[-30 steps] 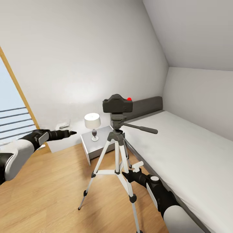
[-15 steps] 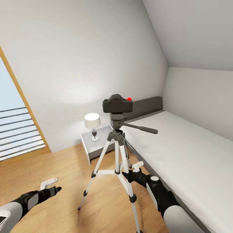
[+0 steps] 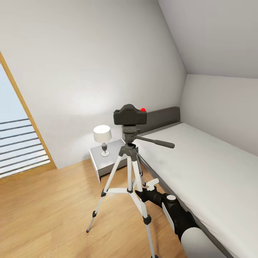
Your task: Attach the digital camera to the camera tripod in the bedroom.
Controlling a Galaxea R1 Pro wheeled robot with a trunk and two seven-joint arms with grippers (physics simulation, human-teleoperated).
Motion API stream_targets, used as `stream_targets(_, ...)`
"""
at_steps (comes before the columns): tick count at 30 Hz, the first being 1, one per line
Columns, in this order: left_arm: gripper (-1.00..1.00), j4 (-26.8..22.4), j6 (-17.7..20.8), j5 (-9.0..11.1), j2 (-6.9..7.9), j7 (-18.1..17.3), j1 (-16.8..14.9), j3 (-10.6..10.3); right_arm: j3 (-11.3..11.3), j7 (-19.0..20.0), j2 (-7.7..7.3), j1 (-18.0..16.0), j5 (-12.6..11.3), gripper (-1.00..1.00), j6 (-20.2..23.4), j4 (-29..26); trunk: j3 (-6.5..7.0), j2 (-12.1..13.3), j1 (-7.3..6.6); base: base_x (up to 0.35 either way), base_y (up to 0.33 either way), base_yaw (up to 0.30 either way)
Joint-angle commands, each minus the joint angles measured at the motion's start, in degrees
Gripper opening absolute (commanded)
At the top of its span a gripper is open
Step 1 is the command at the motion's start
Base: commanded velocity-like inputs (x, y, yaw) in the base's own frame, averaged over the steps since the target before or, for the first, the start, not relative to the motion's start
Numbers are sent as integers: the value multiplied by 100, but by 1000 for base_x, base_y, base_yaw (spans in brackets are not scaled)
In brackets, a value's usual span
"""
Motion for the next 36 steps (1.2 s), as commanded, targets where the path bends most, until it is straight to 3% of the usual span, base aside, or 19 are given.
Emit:
stream_targets(1, 100, 0, 28, 68, -53, 81, 74, -45, -13, 31, 6, 0, 173, -100, 31, 451, -11, -8, 4, 0, 0, 0)
stream_targets(2, 100, 1, 31, 73, -104, 190, 145, -46, -13, 32, 5, 0, 175, 100, 33, 451, -11, -8, 4, 0, 0, 0)
stream_targets(3, 100, 2, 27, 82, -247, 563, 302, -44, -13, 38, 4, 0, 177, 100, 35, 451, -11, -8, 4, 0, 0, 0)
stream_targets(5, 100, 2, 16, 87, -351, 889, 386, -43, -12, 41, 4, 0, 178, 100, 37, 451, -11, -8, 4, 0, 0, 0)
stream_targets(8, 100, 1, -4, 92, -415, 1120, 439, -43, -12, 43, 3, 0, 179, 100, 38, 451, -11, -8, 4, 0, 0, 0)
stream_targets(36, 100, -4, 68, 100, -488, 1340, 475, -53, -12, 45, 3, 0, 179, 100, 30, 451, -11, -8, 4, -14, 0, 0)
